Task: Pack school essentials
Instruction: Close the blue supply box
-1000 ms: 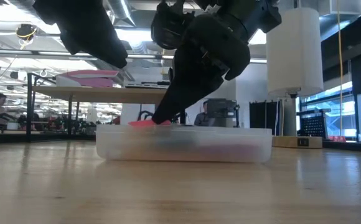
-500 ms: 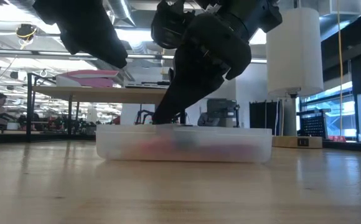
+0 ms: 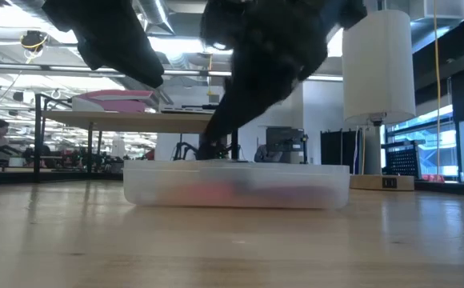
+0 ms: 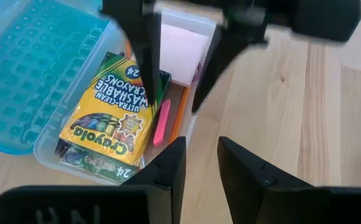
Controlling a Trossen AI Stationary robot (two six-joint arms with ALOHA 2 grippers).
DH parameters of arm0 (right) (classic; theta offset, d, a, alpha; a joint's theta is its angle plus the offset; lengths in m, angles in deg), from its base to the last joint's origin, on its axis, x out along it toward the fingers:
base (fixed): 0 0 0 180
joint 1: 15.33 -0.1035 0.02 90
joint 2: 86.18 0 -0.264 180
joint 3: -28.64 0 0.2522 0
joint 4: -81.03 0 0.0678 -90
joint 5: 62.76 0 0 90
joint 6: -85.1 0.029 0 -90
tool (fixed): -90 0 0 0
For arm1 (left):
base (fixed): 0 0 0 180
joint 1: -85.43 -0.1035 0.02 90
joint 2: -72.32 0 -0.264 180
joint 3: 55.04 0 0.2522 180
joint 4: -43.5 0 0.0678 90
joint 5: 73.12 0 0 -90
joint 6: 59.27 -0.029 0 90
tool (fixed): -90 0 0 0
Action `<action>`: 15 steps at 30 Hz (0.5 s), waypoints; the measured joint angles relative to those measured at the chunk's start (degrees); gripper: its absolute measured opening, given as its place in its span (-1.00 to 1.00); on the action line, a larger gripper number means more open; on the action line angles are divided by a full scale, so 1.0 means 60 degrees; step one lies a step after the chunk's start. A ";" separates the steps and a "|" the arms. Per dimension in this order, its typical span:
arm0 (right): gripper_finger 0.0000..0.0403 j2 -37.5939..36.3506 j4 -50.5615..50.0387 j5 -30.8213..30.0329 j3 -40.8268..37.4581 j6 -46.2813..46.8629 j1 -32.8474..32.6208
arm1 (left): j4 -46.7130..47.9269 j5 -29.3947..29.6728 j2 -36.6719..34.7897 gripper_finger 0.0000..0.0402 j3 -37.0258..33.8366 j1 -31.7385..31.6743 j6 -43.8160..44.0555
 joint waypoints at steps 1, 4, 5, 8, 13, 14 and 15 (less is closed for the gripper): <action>-0.19 -0.0122 -0.0212 -0.0003 0.0001 0.0100 -0.0003 | 0.0004 0.0000 0.0000 -0.57 0.0000 0.0000 0.0000; -0.32 -0.0566 -0.0774 -0.0003 0.0004 0.0511 0.0000 | 0.0004 0.0000 0.0000 -0.57 0.0000 -0.0004 0.0000; -0.39 -0.0742 -0.0900 -0.0004 0.0006 0.0605 0.0000 | -0.0006 0.0000 0.0000 -0.57 0.0000 -0.0004 0.0000; -0.60 -0.1177 -0.1406 -0.0047 0.0008 0.1004 0.0000 | 0.0002 0.0000 0.0000 -0.57 0.0000 -0.0004 0.0000; -0.93 -0.1703 -0.1959 -0.0233 0.0008 0.1683 0.0004 | -0.0025 -0.0046 0.0000 -0.57 0.0000 -0.0004 0.0000; -0.96 -0.1767 -0.2133 -0.0395 0.0008 0.1829 0.0004 | 0.0014 -0.0047 0.0000 -0.57 0.0000 -0.0005 0.0000; -0.97 -0.1863 -0.2206 -0.0607 0.0008 0.2003 0.0004 | 0.0042 -0.0048 0.0000 -0.57 0.0000 -0.0030 0.0000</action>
